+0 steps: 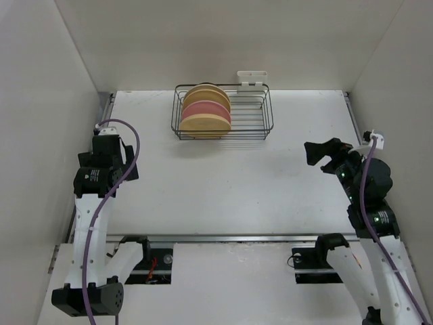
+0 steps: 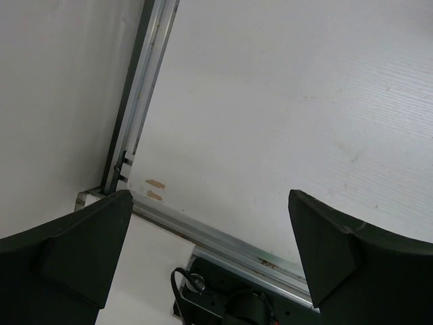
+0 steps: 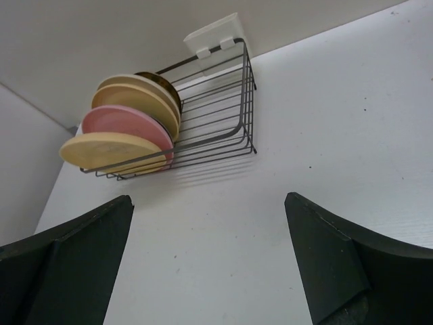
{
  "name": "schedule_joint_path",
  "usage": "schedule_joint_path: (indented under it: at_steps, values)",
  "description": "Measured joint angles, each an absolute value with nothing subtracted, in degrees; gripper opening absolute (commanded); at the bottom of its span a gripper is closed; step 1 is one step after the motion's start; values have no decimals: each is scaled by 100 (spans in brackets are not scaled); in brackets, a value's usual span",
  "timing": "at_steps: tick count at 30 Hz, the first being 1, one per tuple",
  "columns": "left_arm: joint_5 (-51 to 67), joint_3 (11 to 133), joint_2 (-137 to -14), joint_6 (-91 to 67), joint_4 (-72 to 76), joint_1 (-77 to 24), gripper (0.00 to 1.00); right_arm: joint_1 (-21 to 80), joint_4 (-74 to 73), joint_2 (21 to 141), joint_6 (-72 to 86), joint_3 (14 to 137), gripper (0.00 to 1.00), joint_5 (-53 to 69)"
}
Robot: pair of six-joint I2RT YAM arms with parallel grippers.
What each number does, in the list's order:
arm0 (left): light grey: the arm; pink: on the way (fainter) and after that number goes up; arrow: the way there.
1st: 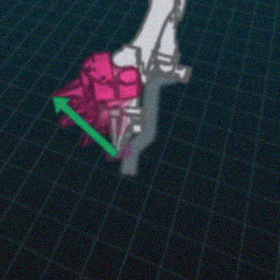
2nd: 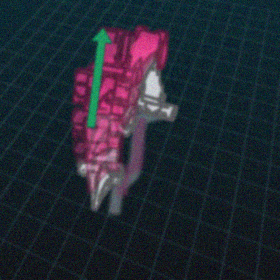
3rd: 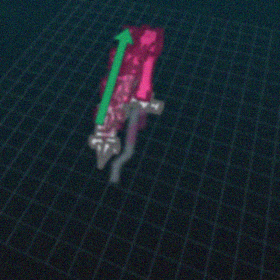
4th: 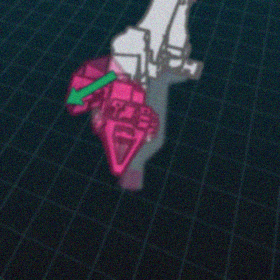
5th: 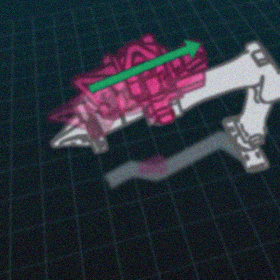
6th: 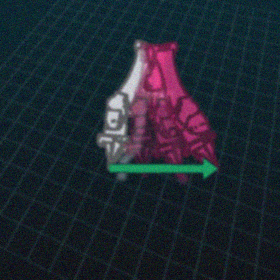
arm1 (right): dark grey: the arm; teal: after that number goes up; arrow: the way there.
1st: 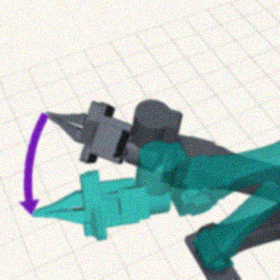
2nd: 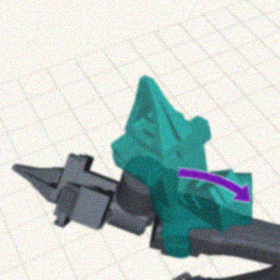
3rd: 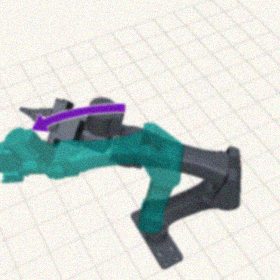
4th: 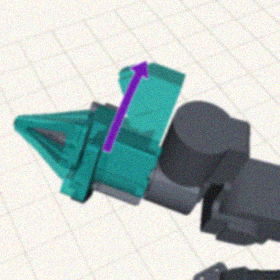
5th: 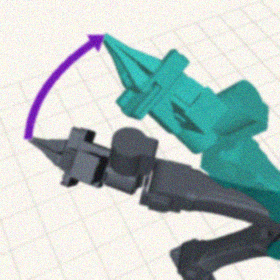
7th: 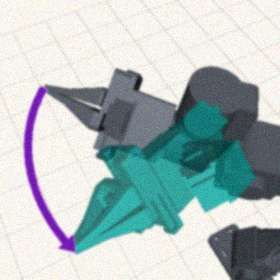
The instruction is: Unload the plates from the dish rack
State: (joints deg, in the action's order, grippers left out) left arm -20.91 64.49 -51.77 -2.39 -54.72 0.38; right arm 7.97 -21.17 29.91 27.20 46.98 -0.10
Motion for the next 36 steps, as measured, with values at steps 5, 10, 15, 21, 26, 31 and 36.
schedule_joint_path:
  at_steps: [5, 10, 15, 21, 26, 31, 36]
  values:
    - [-2060, 6449, -5179, -128, -5424, 38, 100, 797, -2075, 3708, 2331, 5089, 100, 368]
    - [-2058, 6390, -5192, 47, -5290, 38, 100, 895, -2091, 5489, 1588, 6549, 100, 1151]
    - [-1959, 6333, -5231, 158, -5293, 38, 100, 1704, -2268, 7660, 580, 8291, 98, 1188]
    - [-1905, 6333, -5433, 231, -5354, 38, 100, 3011, -2731, 9583, -504, 9535, 87, 351]
    - [-1909, 6333, -5756, 252, -5360, 38, 100, 3538, -2746, 10108, -1131, 9800, 74, 285]
    - [-1984, 6335, -6104, 255, -5360, 38, 100, 3693, -2657, 10827, -1492, 10803, 74, 322]
    - [-2121, 6335, -6259, 255, -5354, 38, 100, 3739, -2650, 11432, -1616, 11089, 74, 327]
